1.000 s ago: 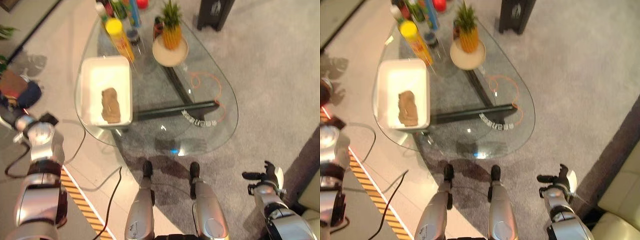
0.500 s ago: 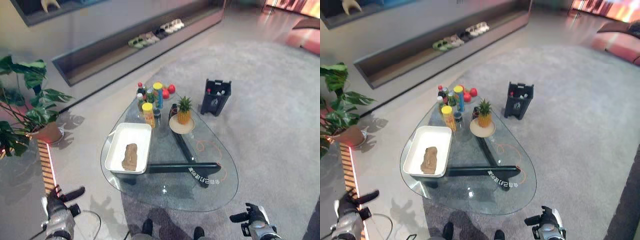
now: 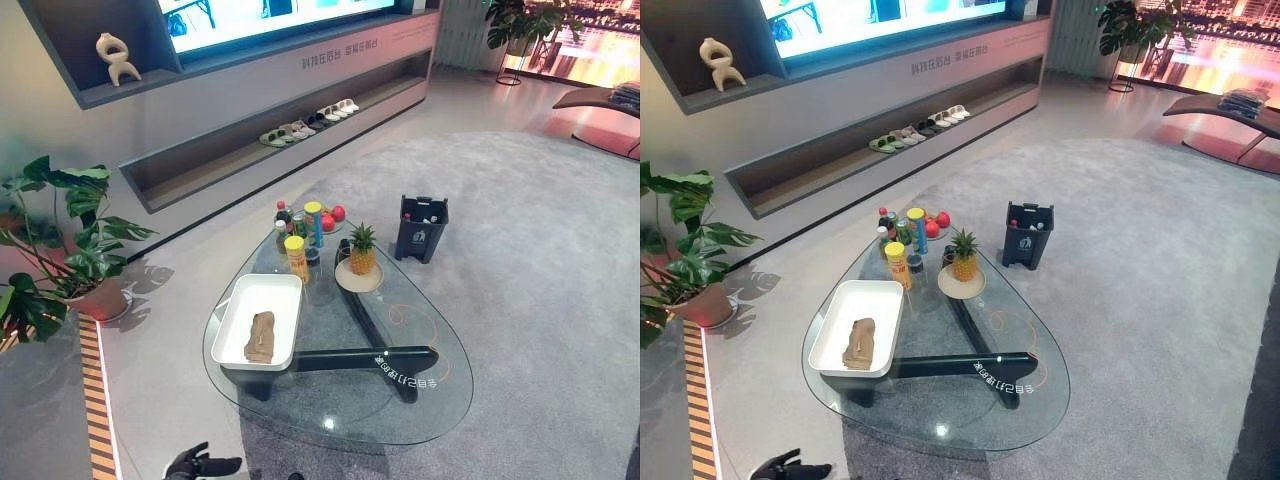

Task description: Wipe the table with a cloth and put it in the basket.

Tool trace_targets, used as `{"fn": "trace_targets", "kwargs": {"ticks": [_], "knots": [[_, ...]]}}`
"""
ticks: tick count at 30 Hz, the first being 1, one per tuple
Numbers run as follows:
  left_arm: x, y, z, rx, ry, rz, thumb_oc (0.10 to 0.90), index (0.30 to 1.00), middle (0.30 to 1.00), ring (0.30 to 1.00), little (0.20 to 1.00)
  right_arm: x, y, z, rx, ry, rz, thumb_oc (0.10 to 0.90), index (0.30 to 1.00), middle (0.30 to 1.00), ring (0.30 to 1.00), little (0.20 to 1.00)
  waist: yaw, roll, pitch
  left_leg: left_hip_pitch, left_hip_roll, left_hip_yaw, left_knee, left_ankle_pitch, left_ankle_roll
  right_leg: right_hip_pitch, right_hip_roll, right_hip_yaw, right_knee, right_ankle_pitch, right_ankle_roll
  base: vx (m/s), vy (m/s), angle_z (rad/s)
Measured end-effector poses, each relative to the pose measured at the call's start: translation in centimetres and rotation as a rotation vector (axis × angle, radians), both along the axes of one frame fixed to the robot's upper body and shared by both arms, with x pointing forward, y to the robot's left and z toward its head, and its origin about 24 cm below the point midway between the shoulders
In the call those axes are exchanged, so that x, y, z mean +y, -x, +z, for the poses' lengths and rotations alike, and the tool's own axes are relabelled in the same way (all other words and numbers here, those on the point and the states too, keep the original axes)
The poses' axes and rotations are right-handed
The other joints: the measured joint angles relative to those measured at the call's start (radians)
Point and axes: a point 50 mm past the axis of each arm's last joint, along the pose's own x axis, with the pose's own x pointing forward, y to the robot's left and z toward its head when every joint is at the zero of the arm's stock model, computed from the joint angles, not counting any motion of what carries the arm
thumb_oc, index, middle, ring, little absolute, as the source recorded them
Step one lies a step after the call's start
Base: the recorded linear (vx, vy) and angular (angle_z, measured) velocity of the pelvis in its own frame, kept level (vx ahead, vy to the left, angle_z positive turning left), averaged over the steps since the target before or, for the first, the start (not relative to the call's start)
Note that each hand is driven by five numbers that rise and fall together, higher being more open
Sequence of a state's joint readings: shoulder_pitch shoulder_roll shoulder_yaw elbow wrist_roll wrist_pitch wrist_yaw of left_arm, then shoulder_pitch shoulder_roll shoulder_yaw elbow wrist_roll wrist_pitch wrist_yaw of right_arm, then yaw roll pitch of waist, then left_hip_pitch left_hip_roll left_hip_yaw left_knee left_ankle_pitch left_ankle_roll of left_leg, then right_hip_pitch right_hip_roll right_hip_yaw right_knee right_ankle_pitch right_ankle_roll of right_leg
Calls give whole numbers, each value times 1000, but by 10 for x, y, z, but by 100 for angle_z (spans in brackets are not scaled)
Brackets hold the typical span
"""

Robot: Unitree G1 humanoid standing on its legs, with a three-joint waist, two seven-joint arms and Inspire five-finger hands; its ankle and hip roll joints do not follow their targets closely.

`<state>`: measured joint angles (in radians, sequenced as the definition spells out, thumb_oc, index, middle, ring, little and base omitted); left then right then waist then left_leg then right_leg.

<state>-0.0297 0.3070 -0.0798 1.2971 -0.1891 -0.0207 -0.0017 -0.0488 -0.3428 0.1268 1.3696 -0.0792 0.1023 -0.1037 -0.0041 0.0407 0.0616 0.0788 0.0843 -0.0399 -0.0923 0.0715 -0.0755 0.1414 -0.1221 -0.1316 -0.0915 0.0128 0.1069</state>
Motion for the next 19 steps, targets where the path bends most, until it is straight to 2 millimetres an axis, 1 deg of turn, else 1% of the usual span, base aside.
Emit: {"fn": "trace_targets", "kwargs": {"ticks": [5,10,13,19], "knots": [[-3,3,-2,67,21,-51,800,900,900,900,900,2,-1,-1,5,-6,22,800,900,900,900,900,-2,3,-2,8,1,4,-1,-5,0,9,0,1,0,-5,4,24,0,-2],[-12,6,-5,124,62,-159,800,900,900,900,900,8,0,-3,18,-26,47,800,900,900,900,900,-4,4,-3,11,1,4,0,-6,0,9,1,2,0,-4,1,0,0,0],[-16,6,-6,125,81,-169,800,900,900,900,900,12,0,-5,33,-39,63,800,900,900,900,900,-4,1,-3,12,2,4,3,-6,0,9,1,4,0,-3,1,0,0,0],[-17,6,-7,132,76,-193,800,900,900,900,900,16,2,-6,71,-90,84,800,900,900,900,900,-2,-3,-2,17,3,8,3,-7,-1,9,2,3,0,-2,-1,0,0,0]]}}
